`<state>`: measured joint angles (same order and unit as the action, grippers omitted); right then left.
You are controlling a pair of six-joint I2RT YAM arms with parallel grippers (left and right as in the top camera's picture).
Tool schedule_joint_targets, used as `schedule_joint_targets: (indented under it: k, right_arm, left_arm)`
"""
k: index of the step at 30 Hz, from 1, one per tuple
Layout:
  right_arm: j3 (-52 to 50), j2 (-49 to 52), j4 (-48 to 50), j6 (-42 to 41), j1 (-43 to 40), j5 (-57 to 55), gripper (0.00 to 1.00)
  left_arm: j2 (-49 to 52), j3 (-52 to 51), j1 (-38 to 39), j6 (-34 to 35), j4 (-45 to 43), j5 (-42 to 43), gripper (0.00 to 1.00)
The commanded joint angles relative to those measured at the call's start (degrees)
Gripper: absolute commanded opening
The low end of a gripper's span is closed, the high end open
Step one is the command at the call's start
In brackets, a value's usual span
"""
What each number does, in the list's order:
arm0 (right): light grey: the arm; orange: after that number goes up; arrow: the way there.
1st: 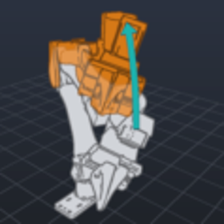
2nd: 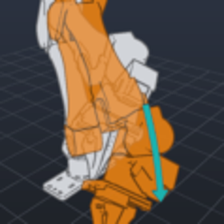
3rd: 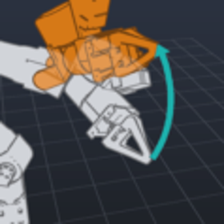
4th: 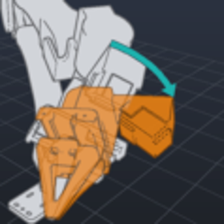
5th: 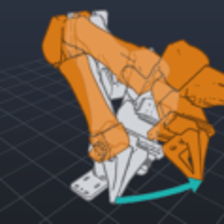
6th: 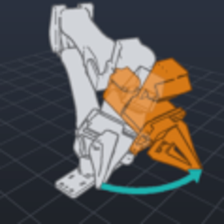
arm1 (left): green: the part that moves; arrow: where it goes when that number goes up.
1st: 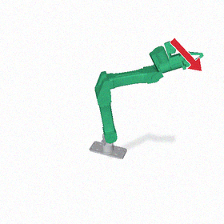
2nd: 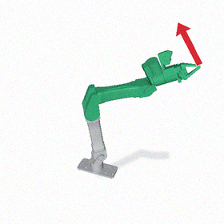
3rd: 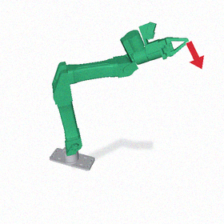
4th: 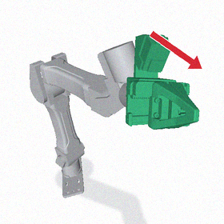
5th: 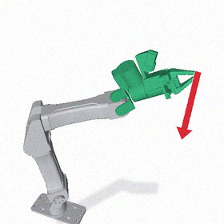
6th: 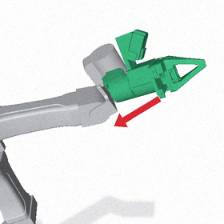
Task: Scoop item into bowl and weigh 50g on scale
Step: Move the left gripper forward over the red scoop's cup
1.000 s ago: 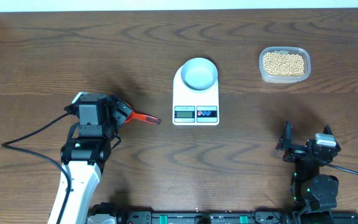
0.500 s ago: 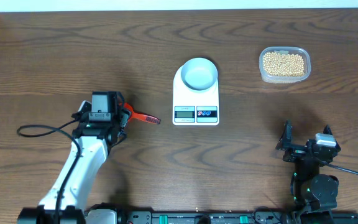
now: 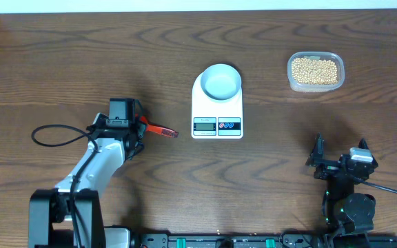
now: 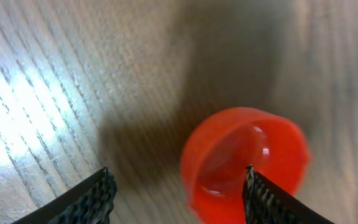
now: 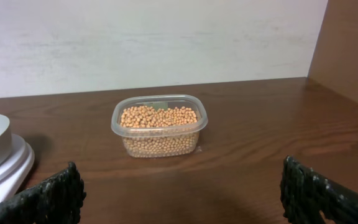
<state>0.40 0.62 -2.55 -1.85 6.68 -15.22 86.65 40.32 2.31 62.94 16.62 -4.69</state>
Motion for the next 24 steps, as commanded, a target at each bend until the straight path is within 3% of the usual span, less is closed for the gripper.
schedule_joint_targets:
  k: [1,5,8,14,16,19,24]
  right_arm:
    - [-0.1,-0.3,-0.2,0.9,0.3,-0.7,0.99]
    - [-0.1,-0.3,-0.2,0.9,0.3,-0.7,0.99]
    - [-0.1,-0.3,-0.2,0.9,0.3,-0.7,0.99]
    - [-0.1,-0.3,-0.2,0.9,0.3,-0.7,0.99]
    - [-0.1,-0.3,-0.2,0.9,0.3,-0.7,0.99]
    - [-0.1,-0.3,-0.2,0.9,0.3,-0.7,0.99]
    - [-0.1,-0.3,-0.2,0.9,0.3,-0.7,0.99]
  left_arm:
    - [1.3,0.9,0.1,3.5,0.1,-1.1,0.62]
    - [1.3,0.9,0.1,3.6,0.0,-1.1,0.59]
    - [1.3,0.9,0.1,3.6,-0.2,-1.2,0.49]
    - [1.3,0.9,0.1,3.6,-0.7,-1.2,0.49]
    - [1.3,0.9,0.1,3.6,-1.0,-1.2,0.68]
    - [1.3,0.9,0.1,3.6,-1.4,-1.6,0.71]
    - [1.4,0.9,0.1,3.6,-1.4,-2.5,0.52]
